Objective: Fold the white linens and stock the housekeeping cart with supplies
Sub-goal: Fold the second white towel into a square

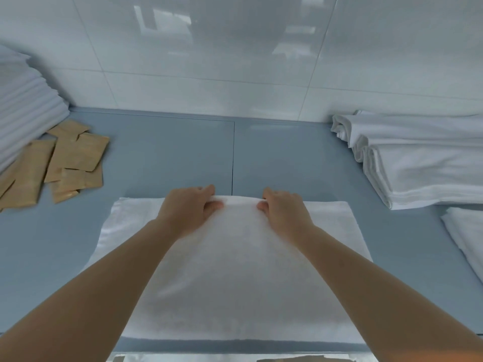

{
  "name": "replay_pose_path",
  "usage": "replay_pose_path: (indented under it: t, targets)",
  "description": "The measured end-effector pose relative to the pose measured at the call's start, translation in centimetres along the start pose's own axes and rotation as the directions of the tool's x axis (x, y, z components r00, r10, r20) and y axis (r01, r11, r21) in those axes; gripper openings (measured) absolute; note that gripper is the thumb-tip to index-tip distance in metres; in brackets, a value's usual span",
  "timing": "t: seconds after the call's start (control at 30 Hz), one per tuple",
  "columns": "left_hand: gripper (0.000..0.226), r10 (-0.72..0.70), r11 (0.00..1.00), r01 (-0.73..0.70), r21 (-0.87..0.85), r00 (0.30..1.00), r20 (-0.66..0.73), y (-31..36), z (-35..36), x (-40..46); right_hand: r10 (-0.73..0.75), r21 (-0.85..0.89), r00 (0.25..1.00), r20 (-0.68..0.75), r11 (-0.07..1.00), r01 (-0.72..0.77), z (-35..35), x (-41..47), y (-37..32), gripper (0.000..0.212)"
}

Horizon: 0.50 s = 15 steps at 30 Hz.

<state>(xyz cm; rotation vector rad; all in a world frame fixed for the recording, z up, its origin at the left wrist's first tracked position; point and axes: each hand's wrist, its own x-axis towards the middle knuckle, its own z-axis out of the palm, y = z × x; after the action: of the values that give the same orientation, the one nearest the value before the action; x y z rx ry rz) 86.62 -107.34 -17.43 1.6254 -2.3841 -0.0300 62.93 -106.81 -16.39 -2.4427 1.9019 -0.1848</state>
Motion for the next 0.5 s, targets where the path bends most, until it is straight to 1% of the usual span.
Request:
replay_pose_path:
  t: [0.1,0.17,0.27,0.37,0.43,0.5]
  targets:
    - [0.031,-0.07,0.997,0.07,0.02,0.998,0.005,-3.2,-0.9,-1.4,0.023,-0.026,1.0,-0.005,0.999,-0.023,-0.1,0.0,-0.3,0.024]
    - [0.027,-0.1,0.994,0.1,0.033,0.995,0.018,-5.2,-1.6,-2.4,-0.027,-0.011,1.0,-0.007,1.0,0.027,-0.2,0.3,-1.6,0.027]
    - [0.022,-0.041,0.998,0.04,0.057,0.999,0.026,-5.3,-1.7,-3.4,-0.15,0.084,0.988,0.027,0.986,0.147,0.3,1.5,-6.1,0.03]
    - [0.02,0.012,1.0,-0.012,0.014,1.0,0.009,-4.1,-1.7,-4.2,-0.251,0.144,0.966,0.059,0.96,0.241,1.1,2.5,-11.0,0.027]
    - [0.023,0.019,1.0,-0.019,0.0,1.0,-0.008,-4.3,-1.9,-5.2,-0.288,0.135,0.956,0.05,0.951,0.279,1.6,2.7,-12.7,0.023]
    - [0.03,-0.021,1.0,0.022,0.018,1.0,-0.016,-5.6,-2.4,-6.1,-0.283,0.133,0.959,0.027,0.952,0.277,1.9,2.8,-13.2,0.022]
